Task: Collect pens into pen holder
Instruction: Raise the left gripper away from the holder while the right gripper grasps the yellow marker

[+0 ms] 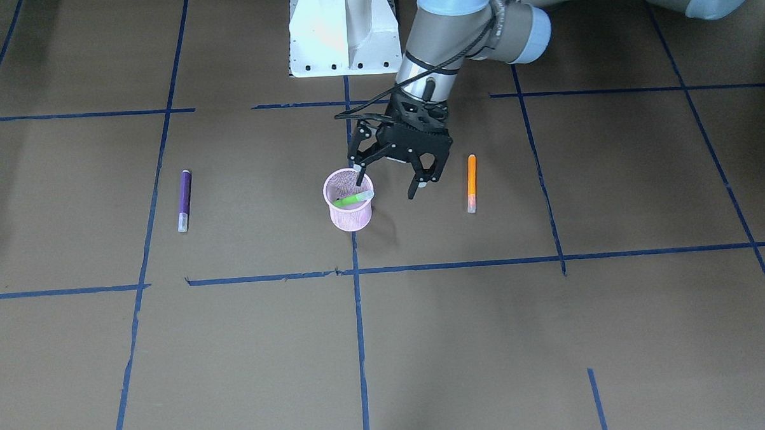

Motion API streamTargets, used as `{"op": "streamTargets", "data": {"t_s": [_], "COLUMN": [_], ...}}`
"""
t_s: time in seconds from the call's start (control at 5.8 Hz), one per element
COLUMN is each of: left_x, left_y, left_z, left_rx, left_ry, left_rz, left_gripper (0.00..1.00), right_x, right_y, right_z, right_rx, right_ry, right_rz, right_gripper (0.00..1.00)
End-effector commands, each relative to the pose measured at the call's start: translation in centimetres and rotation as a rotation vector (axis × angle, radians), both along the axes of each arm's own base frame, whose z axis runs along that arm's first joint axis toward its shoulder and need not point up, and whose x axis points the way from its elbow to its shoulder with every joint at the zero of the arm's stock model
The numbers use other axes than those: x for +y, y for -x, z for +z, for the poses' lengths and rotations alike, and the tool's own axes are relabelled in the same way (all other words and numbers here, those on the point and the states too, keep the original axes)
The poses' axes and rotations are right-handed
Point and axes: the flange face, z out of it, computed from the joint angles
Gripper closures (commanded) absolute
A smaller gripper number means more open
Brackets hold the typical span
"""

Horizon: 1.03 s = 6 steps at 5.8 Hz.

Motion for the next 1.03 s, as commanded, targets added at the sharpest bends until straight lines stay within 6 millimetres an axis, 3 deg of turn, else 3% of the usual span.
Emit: {"op": "streamTargets", "data": {"t_s": [0.0,0.17,0.34,0.52,0.69,0.86], "left_x": [-0.5,-0.5,-0.4,-0.3,-0.2,-0.2], "left_y": [1.4,1.3,1.3,1.5,1.6,1.6], "left_z": [0.7,1.0,1.0,0.7,0.6,0.6], "left_rx": [-0.011,-0.020,-0.002,0.006,0.010,0.011], "left_ry": [0.043,0.065,0.103,0.103,0.108,0.107], "left_rz": [0.025,0.028,0.011,0.008,0.006,0.006], "left_gripper": [0.07,0.07,0.07,0.07,0.07,0.07], "right_x": [-0.8,0.0,0.4,0.0,-1.9,-2.2], "right_y": [0.2,0.1,0.2,0.5,1.5,3.1], "right_z": [6.0,8.1,8.9,9.5,9.0,8.9], "right_rx": [-0.004,0.001,0.006,0.010,0.013,0.030], "right_ry": [0.024,0.075,0.097,0.116,0.124,0.136], "right_rz": [0.063,0.070,0.067,0.068,0.068,0.055], "right_gripper": [0.02,0.07,0.10,0.10,0.18,0.26]}}
